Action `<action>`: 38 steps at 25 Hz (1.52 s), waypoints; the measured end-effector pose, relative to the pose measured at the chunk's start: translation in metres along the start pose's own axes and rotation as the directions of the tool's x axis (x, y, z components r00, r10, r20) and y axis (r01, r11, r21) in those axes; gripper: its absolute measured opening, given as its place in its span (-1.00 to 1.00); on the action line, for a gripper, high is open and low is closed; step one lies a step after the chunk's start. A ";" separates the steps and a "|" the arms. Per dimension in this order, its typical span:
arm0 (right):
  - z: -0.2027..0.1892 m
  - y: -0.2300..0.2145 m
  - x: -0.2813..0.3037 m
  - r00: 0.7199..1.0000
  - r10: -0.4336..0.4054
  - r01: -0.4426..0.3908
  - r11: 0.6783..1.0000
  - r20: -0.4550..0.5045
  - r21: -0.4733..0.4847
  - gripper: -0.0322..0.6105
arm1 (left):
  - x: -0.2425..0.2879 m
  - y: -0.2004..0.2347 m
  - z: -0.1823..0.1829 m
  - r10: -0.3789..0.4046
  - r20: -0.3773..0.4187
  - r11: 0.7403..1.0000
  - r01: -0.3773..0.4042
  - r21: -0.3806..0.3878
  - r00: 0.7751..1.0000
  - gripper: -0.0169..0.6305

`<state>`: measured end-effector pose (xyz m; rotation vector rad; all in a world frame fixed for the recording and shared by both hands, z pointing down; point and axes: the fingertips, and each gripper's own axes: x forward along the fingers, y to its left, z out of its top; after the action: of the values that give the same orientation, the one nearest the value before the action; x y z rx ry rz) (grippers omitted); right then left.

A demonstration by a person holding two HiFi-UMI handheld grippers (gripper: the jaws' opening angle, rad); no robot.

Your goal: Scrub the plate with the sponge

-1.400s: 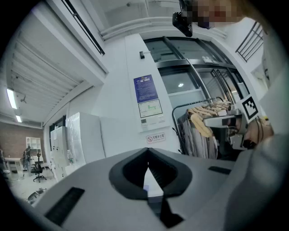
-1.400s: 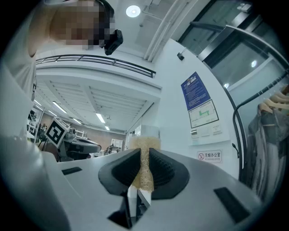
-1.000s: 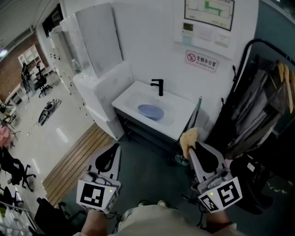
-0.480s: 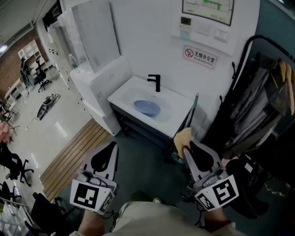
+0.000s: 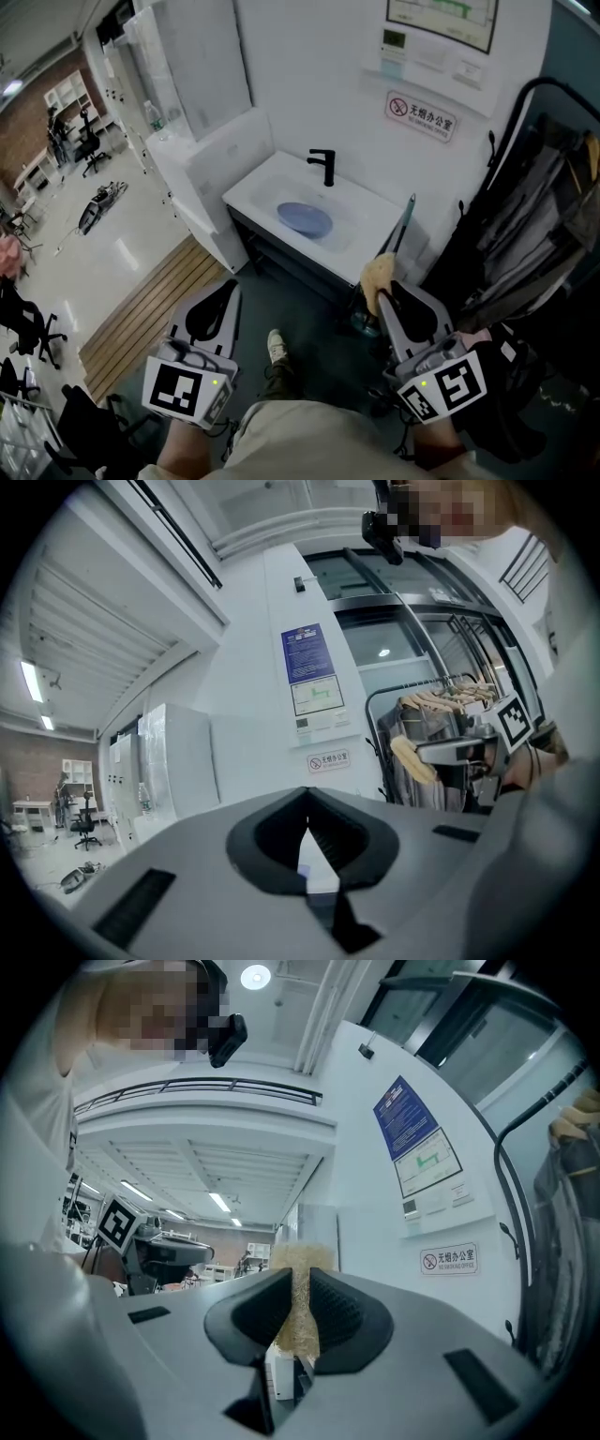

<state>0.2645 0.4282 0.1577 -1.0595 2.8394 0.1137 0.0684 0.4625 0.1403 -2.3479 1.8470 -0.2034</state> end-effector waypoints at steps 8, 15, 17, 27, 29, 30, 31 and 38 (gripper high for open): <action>-0.028 -0.022 0.046 0.999 -0.025 0.025 1.000 -0.029 -0.001 -0.69 | 0.050 0.030 -0.029 -0.028 -0.014 1.000 0.027 -0.008 1.000 -0.93; -0.052 -0.048 0.120 0.996 -0.039 0.040 0.999 -0.084 0.015 -0.69 | 0.112 0.081 -0.054 -0.057 -0.059 0.998 0.055 -0.029 0.997 -0.93; -0.058 -0.055 0.147 0.994 -0.039 0.041 0.999 -0.100 0.017 -0.69 | 0.132 0.100 -0.061 -0.063 -0.072 0.997 0.061 -0.038 0.995 -0.93; -0.071 -0.099 0.298 0.986 -0.064 0.070 0.997 -0.155 0.033 -0.69 | 0.249 0.200 -0.092 -0.144 -0.141 0.988 0.134 -0.076 0.980 -0.93; -0.075 -0.108 0.328 0.983 -0.067 0.073 0.997 -0.172 0.030 -0.69 | 0.274 0.219 -0.096 -0.160 -0.145 0.985 0.149 -0.081 0.976 -0.93; -0.078 -0.113 0.342 0.981 -0.071 0.077 0.997 -0.180 0.028 -0.69 | 0.286 0.228 -0.098 -0.169 -0.148 0.984 0.157 -0.088 0.974 -0.93; -0.080 -0.118 0.356 0.979 -0.076 0.083 0.996 -0.187 0.028 -0.69 | 0.297 0.236 -0.100 -0.179 -0.154 0.981 0.166 -0.097 0.972 -0.93; -0.097 -0.145 0.439 0.969 -0.120 0.127 0.992 -0.216 0.022 -0.69 | 0.362 0.289 -0.125 -0.250 -0.185 0.966 0.233 -0.108 0.950 -0.93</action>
<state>0.0227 0.0241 0.1934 -1.3114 2.9376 -0.0660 -0.1464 0.0395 0.2109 -2.7008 1.6699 -0.4079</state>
